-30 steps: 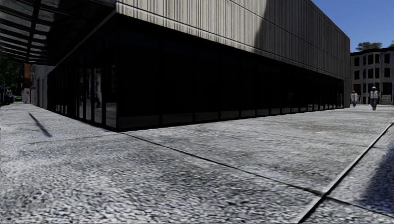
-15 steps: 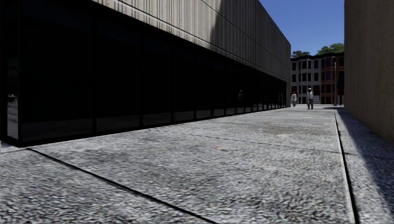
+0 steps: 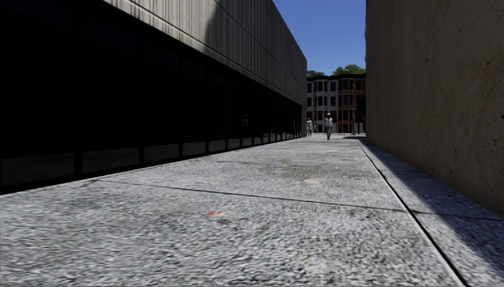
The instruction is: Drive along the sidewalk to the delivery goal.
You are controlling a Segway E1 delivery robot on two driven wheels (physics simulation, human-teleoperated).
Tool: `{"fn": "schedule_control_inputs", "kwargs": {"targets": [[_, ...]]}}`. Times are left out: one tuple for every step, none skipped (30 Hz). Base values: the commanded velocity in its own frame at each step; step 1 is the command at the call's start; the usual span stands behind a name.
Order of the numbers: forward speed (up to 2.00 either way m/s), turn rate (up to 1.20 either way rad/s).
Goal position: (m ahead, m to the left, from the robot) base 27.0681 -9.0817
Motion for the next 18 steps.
{"fn": "schedule_control_inputs", "kwargs": {"targets": [[2.0, -0.58], [2.0, -0.58], [2.0, -0.58], [2.0, -0.58], [2.0, -0.58], [2.0, -0.58], [2.0, -0.58], [2.0, -0.58], [2.0, -0.58], [2.0, -0.58], [2.0, -0.58], [2.0, -0.58], [2.0, -0.58], [2.0, -0.58], [2.0, -0.56], [2.0, -0.55], [2.0, -0.54], [2.0, -0.54]]}}
